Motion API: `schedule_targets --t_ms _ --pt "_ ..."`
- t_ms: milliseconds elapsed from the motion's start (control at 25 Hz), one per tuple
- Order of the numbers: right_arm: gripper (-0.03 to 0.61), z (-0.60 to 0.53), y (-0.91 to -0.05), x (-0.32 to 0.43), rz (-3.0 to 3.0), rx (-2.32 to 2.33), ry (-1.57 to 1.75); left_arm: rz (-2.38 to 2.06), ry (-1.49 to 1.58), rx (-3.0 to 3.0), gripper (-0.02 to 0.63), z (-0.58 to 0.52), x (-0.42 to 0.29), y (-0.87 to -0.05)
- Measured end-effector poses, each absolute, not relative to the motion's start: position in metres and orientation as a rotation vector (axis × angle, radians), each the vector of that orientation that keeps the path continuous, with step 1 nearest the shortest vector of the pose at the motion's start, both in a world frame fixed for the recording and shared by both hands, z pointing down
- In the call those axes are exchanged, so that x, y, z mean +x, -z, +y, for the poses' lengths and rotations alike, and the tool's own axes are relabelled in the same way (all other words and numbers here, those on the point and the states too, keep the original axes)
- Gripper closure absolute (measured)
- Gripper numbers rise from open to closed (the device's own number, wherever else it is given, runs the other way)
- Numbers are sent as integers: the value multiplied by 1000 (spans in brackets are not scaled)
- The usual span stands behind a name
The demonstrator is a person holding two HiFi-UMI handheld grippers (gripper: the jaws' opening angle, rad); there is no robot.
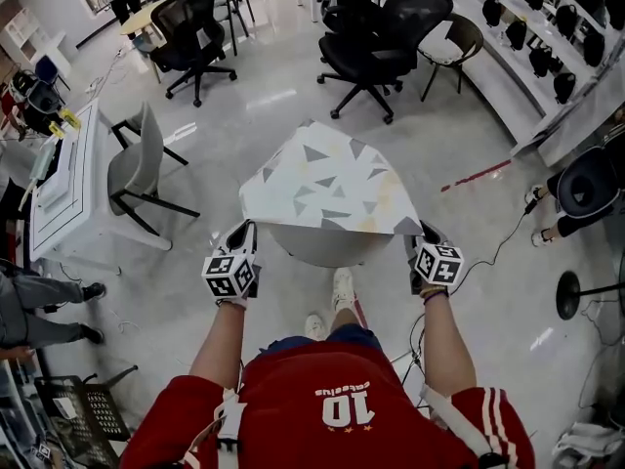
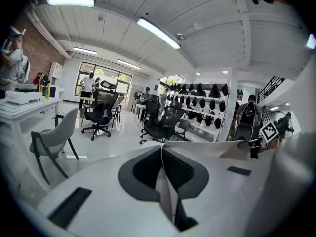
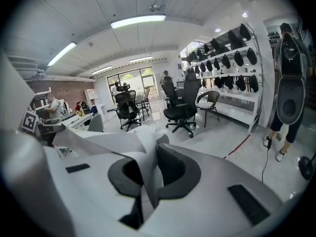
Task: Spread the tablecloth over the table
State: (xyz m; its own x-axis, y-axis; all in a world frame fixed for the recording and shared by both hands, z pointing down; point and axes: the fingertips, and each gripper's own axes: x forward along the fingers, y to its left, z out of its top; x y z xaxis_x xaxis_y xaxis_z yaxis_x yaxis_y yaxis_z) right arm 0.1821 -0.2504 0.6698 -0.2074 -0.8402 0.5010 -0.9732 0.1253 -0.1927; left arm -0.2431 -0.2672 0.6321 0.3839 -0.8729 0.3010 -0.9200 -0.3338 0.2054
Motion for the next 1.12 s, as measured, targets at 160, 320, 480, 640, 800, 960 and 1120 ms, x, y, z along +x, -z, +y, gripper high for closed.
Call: schedule_targets --t_ms 160,320,480,640,800,960,1120 --pt "552 -239 -691 184 -2094 1787 -783 -1529 -242 2288 604 -256 -242 -656" --pt "552 -233 -707 184 -2056 1779 -828 -1518 -292 2251 604 -250 -242 -682" --pt "555 -227 -718 184 -2028 1782 -870 -1499 -298 2232 597 -239 -243 -695" --pt "558 -228 -717 186 -2026 1799 -901 -1479 -295 2277 573 -230 -242 -693" --pt "559 -229 -719 187 -2019 1817 -936 -1468 -281 2308 525 -221 -247 -688" --pt "560 -228 -720 189 -2009 1828 -947 -1482 -276 2347 502 -212 -251 -678" --pt "559 -228 -717 188 -1997 1831 -958 -1537 -146 2334 500 -213 -270 -652"
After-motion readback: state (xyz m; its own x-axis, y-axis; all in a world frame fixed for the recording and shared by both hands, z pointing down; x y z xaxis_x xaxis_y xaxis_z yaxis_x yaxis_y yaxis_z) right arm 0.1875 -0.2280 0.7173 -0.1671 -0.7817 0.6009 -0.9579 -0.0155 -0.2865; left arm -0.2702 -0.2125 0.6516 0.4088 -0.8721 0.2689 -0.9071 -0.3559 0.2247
